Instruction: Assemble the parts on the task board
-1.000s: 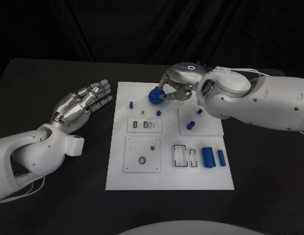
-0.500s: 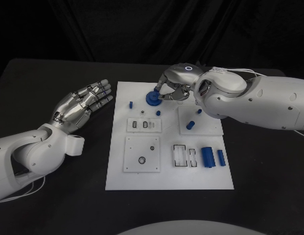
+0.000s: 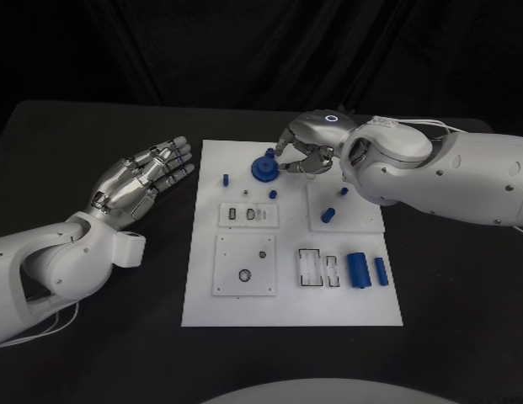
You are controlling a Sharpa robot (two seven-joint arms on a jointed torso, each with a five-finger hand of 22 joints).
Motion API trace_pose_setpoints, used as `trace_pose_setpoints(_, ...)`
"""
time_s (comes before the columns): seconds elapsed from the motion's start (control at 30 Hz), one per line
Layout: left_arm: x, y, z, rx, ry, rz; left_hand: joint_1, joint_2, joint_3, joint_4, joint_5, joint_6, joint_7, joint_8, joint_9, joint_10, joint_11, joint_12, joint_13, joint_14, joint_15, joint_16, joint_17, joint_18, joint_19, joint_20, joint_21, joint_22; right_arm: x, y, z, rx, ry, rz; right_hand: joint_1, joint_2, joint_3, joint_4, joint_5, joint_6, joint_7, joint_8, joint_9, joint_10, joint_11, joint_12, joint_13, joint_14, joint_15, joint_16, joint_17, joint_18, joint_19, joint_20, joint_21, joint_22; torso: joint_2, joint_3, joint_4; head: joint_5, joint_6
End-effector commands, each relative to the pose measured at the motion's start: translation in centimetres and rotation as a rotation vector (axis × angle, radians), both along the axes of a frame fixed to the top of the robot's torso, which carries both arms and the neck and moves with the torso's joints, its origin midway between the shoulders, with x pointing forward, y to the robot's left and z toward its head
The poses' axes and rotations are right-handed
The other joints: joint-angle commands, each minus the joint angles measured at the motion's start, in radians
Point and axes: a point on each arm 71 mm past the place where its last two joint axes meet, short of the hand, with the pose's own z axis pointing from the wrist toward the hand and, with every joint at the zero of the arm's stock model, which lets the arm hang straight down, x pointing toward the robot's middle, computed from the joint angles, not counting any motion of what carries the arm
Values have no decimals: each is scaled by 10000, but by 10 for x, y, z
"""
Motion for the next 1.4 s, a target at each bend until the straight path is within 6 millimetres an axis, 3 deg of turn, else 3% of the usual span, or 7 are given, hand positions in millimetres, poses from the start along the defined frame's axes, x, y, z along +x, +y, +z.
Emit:
trace_pose_setpoints(0.03,-3,4,10,-920,-1248,210,8,-61,57,26,5,-10,65,44,14,-9,65,23,10,-4,59,61,12,-135,-30,22,-48,-10,-4,-12,7,294,-325,-193,27,-16,18,-26,-36,-54,-26,-27,-6,1044,35,27,2631,1058,83,25,2634,-16,-9,32,-31,1905,-4,-3,-11,59,44)
trace_pose_setpoints(0.23,-5,6,10,-900,-1246,275,-9,-82,94,20,4,34,67,54,20,22,95,67,16,8,78,90,15,-156,-22,22,-47,-8,-18,-55,29,497,-654,-866,-34,-13,3,57,-94,64,-193,22,27,1044,-81,27,2631,1058,7,25,2634,-62,138,-8,128,1992,-6,-6,-30,100,40)
trace_pose_setpoints(0.33,-5,7,11,-896,-1248,294,-13,-86,101,20,4,40,67,55,21,28,103,74,17,10,81,94,15,-161,-21,22,-47,-8,-25,-80,34,692,-687,-1333,-33,-36,-5,74,-119,64,-245,14,29,1044,-129,27,2631,1058,-34,25,2634,-94,228,-39,232,2045,-14,-20,-5,18,18)
trace_pose_setpoints(0.67,-5,4,11,-946,-1245,198,-26,-98,127,17,4,35,65,57,21,38,125,84,18,16,96,112,17,-175,-21,23,-48,-8,-43,-136,20,1354,-1228,-1632,108,-74,-11,296,-550,588,-376,192,138,1044,-294,27,2631,1058,-214,25,2634,-250,669,-227,748,2303,-35,-29,-46,-140,74)
trace_pose_setpoints(0.93,-4,0,10,-986,-1227,92,-30,-98,139,17,5,17,66,54,18,34,131,79,16,16,103,115,17,-181,-17,23,-48,-8,-46,-157,8,1390,-1172,-2050,-159,-240,-234,525,-1430,109,-430,-101,-33,1044,-351,27,2631,1058,-280,25,2634,-213,586,-301,599,2255,-32,-26,-44,-180,5)
trace_pose_setpoints(1.07,-4,-1,10,-1016,-1217,29,-36,-97,160,17,6,15,65,52,18,30,141,75,14,24,117,134,20,-192,-9,24,-45,-5,-44,-163,1,1284,-886,-2381,-258,-303,-332,523,-1746,-408,-415,-123,-238,1044,-338,27,2631,1058,-268,25,2634,-151,435,-299,359,2164,-20,-1,-11,-252,7)
trace_pose_setpoints(1.4,-4,-2,10,-1036,-1205,-3,-50,-96,206,15,9,22,67,53,18,33,160,87,14,40,145,165,23,-215,11,27,-37,0,-42,-172,-8,1058,-420,-2871,-320,-347,-394,525,-1931,-621,-397,-112,-339,1044,-334,27,2631,1058,-271,25,2634,-158,457,-302,372,2177,-9,12,-16,-242,3)
